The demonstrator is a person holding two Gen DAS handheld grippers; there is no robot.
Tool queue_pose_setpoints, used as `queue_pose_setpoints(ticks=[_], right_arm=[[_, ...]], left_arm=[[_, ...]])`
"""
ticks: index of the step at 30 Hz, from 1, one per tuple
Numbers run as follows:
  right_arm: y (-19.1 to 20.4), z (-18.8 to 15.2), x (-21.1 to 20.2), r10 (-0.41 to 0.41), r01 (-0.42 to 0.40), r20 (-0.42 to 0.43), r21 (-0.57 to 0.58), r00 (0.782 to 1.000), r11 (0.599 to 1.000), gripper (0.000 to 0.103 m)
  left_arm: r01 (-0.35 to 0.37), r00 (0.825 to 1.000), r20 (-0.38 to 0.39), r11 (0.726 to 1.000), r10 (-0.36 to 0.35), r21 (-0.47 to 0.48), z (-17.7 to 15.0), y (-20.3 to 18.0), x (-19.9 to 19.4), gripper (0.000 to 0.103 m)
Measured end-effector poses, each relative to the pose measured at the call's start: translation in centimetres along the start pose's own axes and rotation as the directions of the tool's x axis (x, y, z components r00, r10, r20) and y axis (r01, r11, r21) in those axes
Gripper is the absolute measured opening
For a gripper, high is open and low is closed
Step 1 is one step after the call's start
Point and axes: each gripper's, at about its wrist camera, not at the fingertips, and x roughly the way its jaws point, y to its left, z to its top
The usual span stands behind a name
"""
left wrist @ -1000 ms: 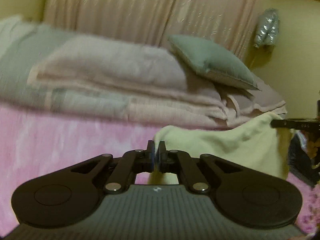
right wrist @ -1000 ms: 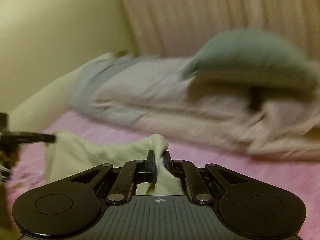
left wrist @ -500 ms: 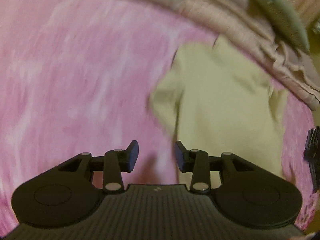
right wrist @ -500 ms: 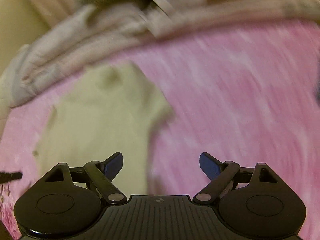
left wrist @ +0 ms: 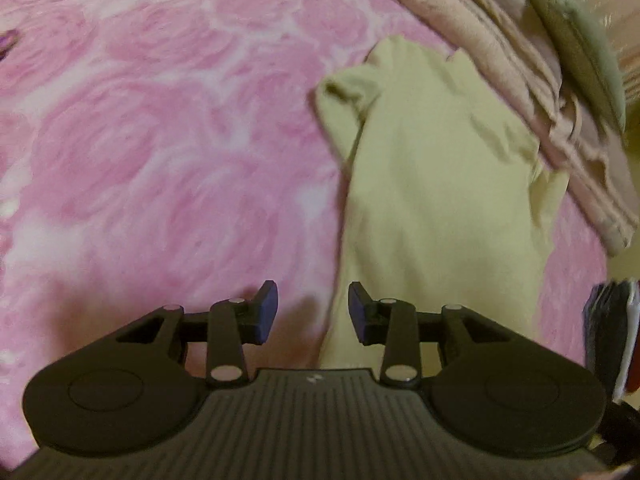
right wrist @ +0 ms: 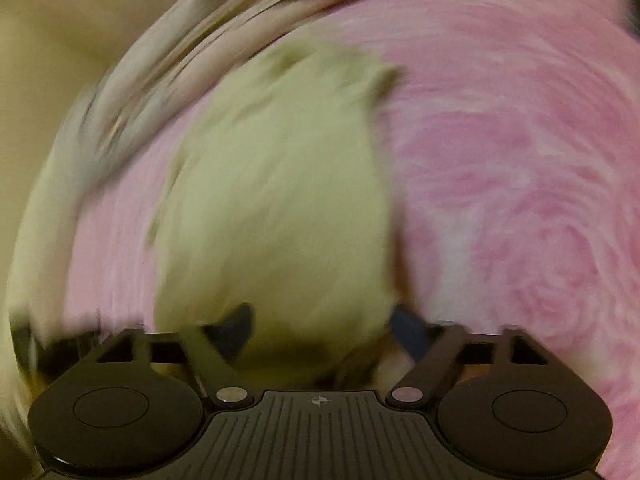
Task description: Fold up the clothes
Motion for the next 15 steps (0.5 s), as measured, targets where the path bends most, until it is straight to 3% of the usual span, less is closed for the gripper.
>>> queue_pose_setpoints(ticks=[3,5,6,8,10,11,12,15], right_arm=[[3.6,-1.9,2.5,0.051,-0.09,-0.182,-0.212,0.982,0.973,0.084],[5.3,-3.1,5.0,0.05,-0.114,-0.228,-0.278,0.972,0.954,0.084],[6.1,-3.8,6.4,0.039,-0.114,-0.235,-0.315,0.971,0.942,0.084],[7.6,-4.9,9.3,-0.06,-0.022,-0.18,-0.422,0.982,0.906,0.083],[8.8,-5.7,11.7,-0.165,0.087,-0.11,-0.513,0.98,0.854,0.056],[8.8,-5.6,11.8,-0.183,0.113,-0.088,-0.516,0.979,0.849,0.035],[8.4,-4.8,11.3,-0.163,0.098,-0.098,-0.471,0.982,0.877,0.006],[6.3,-2.6,8.7,-0.112,0.08,-0.075,-0.342,0.991,0.936,0.006]], left_arm=[[-0.003,1.0,-0.021,1.0,0.003,-0.023,-1.5,0.7,-0.7,0.033],[-0.002,1.0,-0.024,0.999,0.001,-0.038,-2.2,1.0,-0.7,0.033],[-0.003,1.0,-0.021,0.999,0.002,-0.037,-2.3,1.1,-0.7,0.033],[-0.004,1.0,-0.012,0.999,0.004,-0.032,-2.3,1.0,-0.4,0.033],[-0.003,1.0,0.001,1.0,0.003,-0.022,-2.0,1.0,-0.1,0.033],[0.001,1.0,0.008,1.0,-0.001,-0.018,-1.7,0.9,0.0,0.033],[0.008,1.0,0.015,1.0,-0.008,-0.015,-1.3,0.8,0.0,0.033],[0.031,0.999,0.032,0.999,-0.031,-0.006,-0.2,0.4,0.2,0.033]])
